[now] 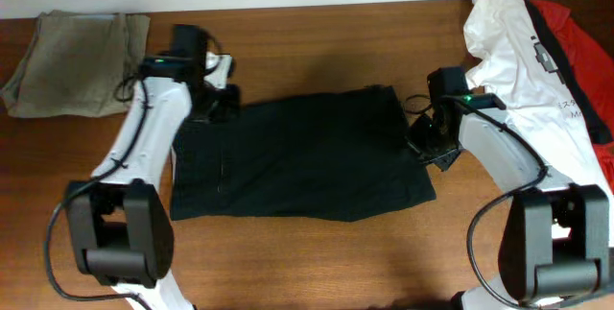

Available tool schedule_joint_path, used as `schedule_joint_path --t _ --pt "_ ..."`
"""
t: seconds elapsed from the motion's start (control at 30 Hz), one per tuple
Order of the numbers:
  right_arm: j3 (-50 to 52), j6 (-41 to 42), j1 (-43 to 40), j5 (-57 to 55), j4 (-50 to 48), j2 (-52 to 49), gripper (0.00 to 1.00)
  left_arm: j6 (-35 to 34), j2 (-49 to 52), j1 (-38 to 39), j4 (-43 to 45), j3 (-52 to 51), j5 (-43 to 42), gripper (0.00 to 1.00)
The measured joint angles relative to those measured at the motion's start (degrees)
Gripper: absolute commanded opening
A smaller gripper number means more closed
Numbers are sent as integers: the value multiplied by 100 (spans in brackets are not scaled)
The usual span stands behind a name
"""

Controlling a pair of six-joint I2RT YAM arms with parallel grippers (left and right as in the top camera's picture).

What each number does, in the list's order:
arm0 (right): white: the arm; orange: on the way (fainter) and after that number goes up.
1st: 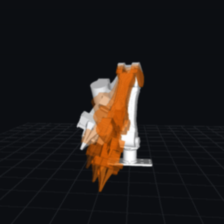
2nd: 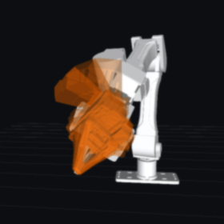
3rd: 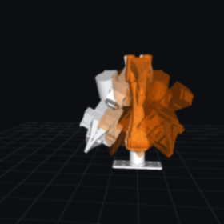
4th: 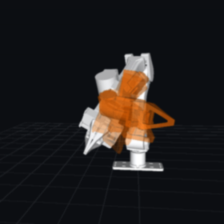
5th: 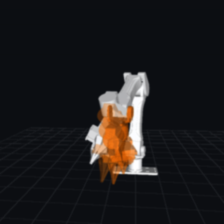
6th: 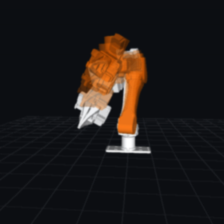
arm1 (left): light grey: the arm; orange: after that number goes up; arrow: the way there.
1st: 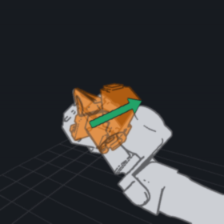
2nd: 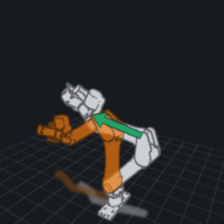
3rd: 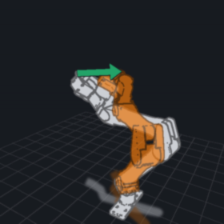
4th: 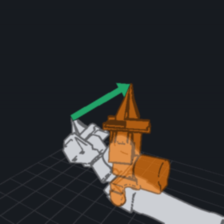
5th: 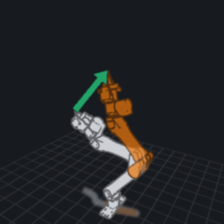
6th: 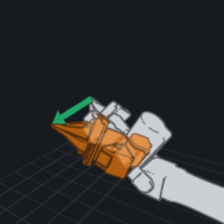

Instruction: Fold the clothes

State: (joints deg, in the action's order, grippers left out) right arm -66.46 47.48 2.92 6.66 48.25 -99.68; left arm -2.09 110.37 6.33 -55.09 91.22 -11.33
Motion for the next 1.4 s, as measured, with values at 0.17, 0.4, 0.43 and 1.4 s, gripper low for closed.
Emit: schedule_joint_path --t 0.17,0.4,0.43,1.4 --pt "2 -120 0 -2 17 31 4 105 -26 820 90 -243 -96 1" --pt "2 -151 0 0 52 33 4 52 702 809 450 -772 9 1" --pt "2 -157 2 0 59 33 4 48 907 715 522 -789 81 1" --pt "-116 -160 1655 1539 -1906 -1342 4 -444 811 96 111 52 1154 1"
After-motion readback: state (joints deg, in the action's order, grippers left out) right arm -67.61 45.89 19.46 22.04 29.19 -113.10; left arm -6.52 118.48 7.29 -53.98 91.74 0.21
